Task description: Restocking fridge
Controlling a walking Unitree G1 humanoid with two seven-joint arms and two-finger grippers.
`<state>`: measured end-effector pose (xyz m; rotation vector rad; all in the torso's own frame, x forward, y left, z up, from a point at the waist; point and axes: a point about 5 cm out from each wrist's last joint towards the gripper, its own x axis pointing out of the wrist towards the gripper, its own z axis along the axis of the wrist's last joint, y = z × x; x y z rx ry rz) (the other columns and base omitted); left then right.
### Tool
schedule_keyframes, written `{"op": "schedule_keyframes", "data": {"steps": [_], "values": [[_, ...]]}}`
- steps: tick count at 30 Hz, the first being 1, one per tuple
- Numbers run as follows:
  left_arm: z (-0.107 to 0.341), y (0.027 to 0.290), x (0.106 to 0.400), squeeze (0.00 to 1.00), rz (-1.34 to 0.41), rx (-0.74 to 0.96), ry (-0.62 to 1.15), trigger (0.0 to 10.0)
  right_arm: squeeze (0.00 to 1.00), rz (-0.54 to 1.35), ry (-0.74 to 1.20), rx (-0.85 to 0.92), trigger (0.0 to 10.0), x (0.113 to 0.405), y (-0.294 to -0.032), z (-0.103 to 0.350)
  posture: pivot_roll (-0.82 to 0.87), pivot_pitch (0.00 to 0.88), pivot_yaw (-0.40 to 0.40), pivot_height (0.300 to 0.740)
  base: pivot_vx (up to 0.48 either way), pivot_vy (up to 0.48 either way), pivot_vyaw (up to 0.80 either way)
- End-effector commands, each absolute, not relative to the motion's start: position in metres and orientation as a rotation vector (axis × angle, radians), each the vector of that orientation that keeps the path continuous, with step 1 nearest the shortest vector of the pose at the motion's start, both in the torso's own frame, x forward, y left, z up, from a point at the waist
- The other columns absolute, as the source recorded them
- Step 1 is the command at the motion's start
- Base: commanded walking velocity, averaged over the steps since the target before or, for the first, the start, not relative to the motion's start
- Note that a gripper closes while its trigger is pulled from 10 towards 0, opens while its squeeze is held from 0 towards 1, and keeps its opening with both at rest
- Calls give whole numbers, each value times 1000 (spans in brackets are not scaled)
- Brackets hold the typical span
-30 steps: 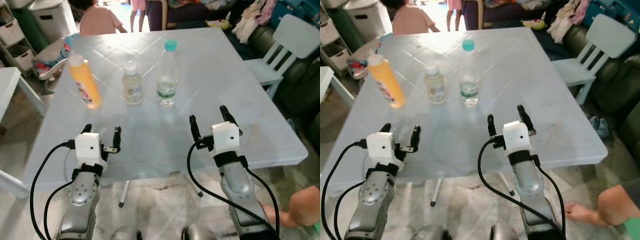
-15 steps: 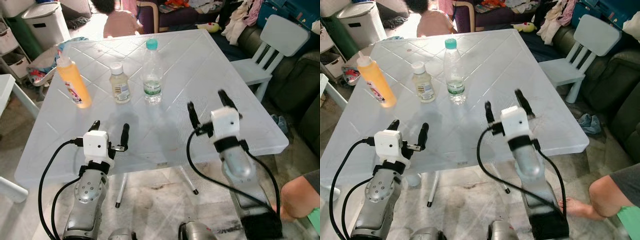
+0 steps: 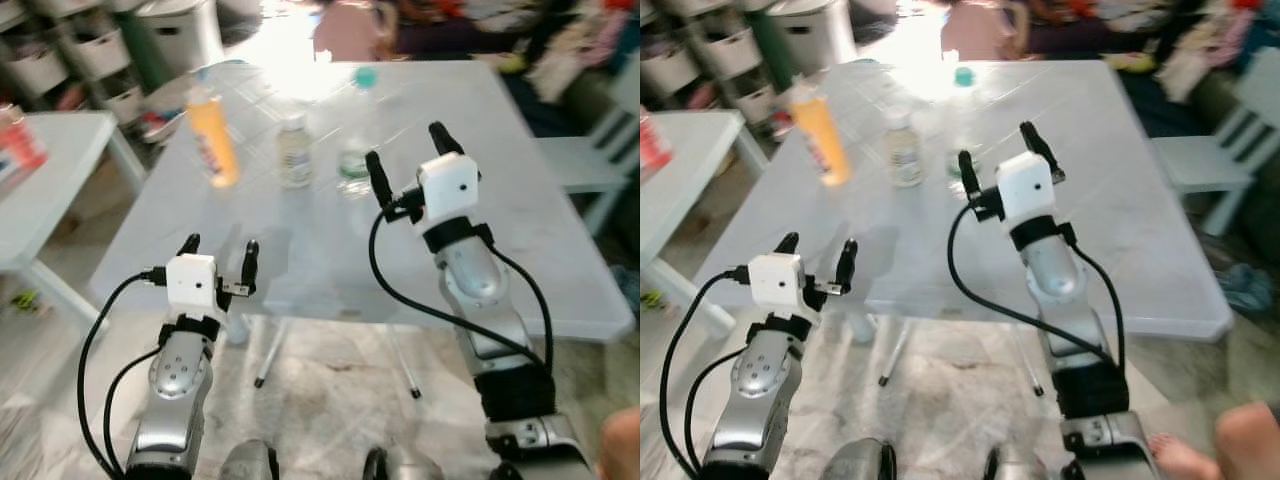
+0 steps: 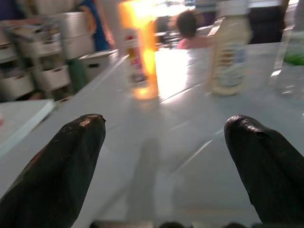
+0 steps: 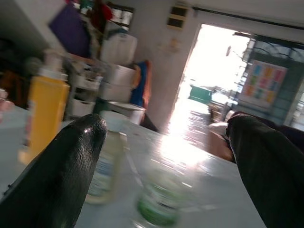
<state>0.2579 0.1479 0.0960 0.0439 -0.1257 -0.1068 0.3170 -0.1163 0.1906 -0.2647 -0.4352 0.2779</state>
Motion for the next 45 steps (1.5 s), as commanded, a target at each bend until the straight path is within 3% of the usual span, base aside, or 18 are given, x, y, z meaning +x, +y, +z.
{"op": "schedule_keyframes", "data": {"steps": [1,12,32,45], "values": [[98,149,259,0,-104,36,-126,10000,0,291,-454,-241,10000,314,-115,192,16,82,59,740,0,0,0],[99,152,262,0,-97,49,-126,10000,0,234,-458,-226,10000,327,-124,204,34,92,65,740,0,0,0],[105,167,258,0,-135,127,-104,10000,0,132,-418,-158,10000,385,-118,246,131,96,159,740,0,0,0],[105,165,256,0,-142,127,-90,10000,0,166,-421,-217,10000,398,-110,258,129,105,150,740,0,0,0]]}}
